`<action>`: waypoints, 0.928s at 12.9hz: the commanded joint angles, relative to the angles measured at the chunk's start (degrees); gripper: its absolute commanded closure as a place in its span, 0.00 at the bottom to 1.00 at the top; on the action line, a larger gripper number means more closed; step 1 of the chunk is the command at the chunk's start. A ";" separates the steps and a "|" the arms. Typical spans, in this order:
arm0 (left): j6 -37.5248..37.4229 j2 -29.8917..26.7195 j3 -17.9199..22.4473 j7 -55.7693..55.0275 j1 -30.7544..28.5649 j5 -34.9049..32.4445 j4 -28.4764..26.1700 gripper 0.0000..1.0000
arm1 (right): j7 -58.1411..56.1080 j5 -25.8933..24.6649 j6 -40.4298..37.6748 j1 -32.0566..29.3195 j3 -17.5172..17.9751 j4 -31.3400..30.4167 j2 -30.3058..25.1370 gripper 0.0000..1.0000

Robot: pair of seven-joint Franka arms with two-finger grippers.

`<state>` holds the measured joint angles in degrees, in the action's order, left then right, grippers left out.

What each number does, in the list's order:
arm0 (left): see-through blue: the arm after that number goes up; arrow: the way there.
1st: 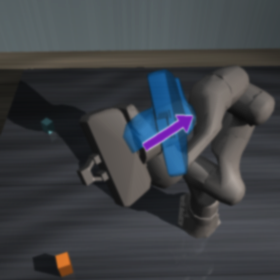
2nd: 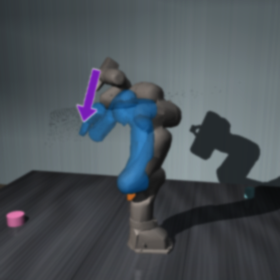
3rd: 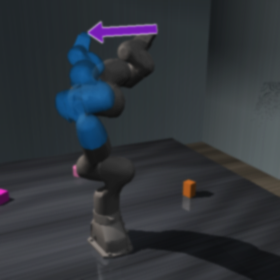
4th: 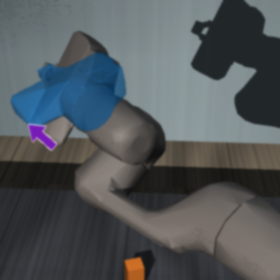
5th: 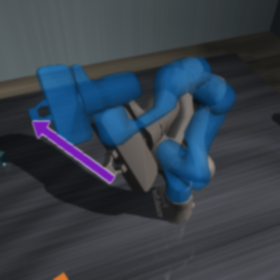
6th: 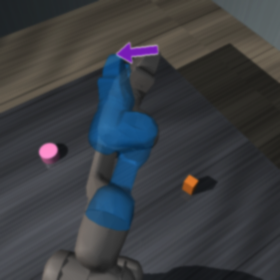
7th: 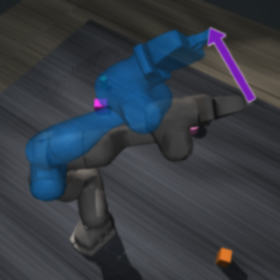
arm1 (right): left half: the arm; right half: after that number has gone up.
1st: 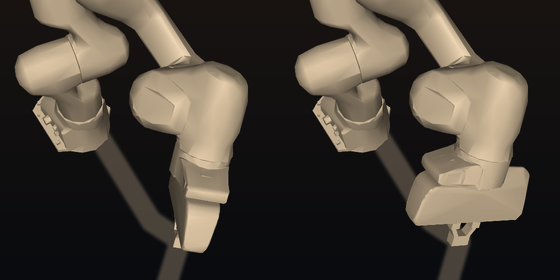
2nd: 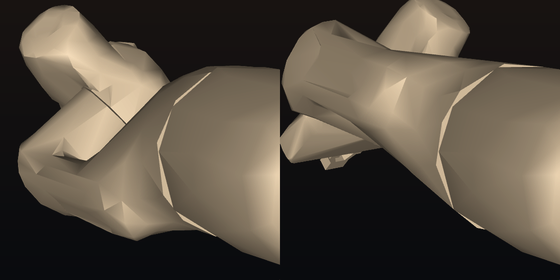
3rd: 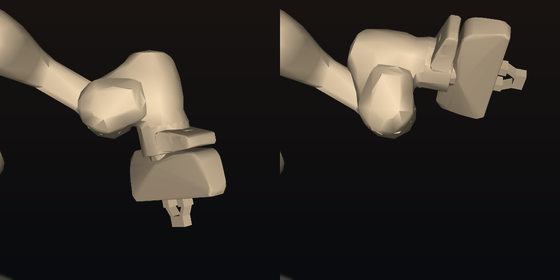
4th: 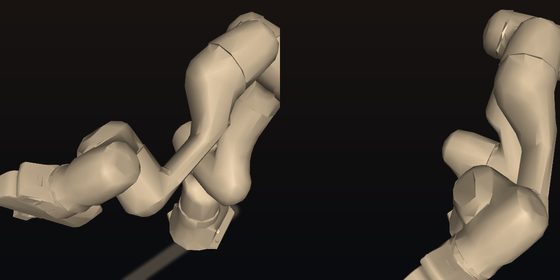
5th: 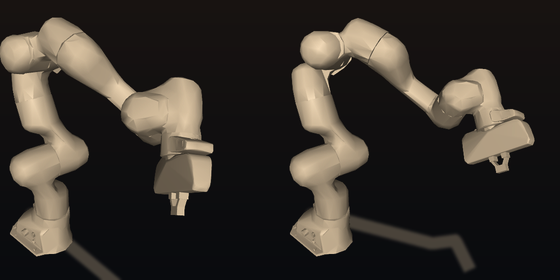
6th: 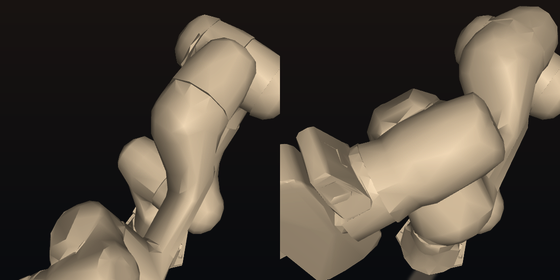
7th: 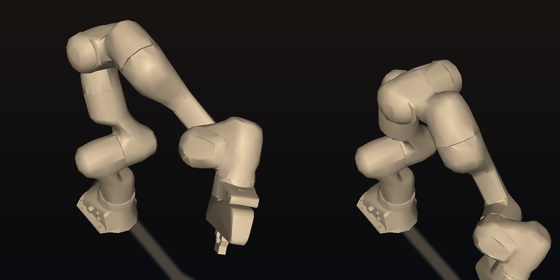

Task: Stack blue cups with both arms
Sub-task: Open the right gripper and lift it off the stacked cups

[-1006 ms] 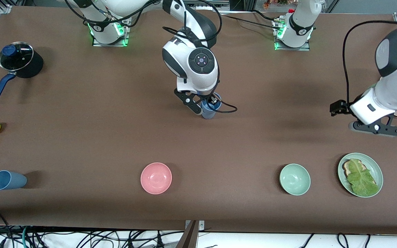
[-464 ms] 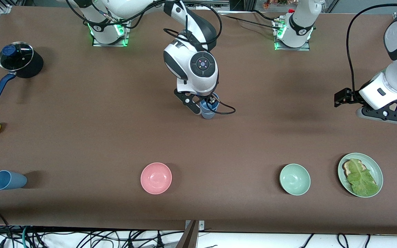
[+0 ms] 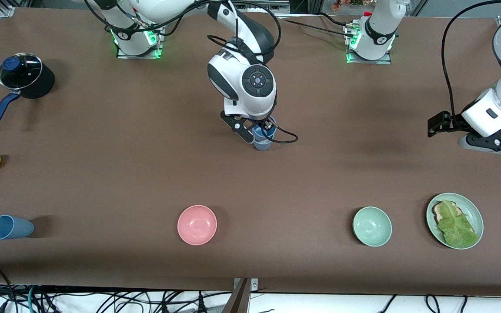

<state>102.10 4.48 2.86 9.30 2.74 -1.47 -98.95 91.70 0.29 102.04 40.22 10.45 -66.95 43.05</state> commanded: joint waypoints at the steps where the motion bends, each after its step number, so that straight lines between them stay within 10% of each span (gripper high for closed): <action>1: -2.43 1.32 -0.23 0.98 -0.02 1.47 3.15 0.00 | 0.76 -0.38 0.18 -0.49 0.01 -0.56 -1.04 0.28; 6: -2.43 1.50 -0.40 0.72 0.60 1.56 4.30 0.00 | -4.84 -0.65 -2.18 -4.87 -0.34 2.95 -2.70 0.05; 12: -2.26 2.03 -0.32 -1.04 0.07 2.35 7.19 0.00 | -43.20 -0.56 -11.85 -21.73 -0.52 3.49 -9.11 0.01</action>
<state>101.21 5.16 2.37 8.67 3.04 -0.81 -95.08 59.40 -0.06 93.14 23.81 8.91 -62.87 37.01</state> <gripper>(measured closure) 0.000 0.004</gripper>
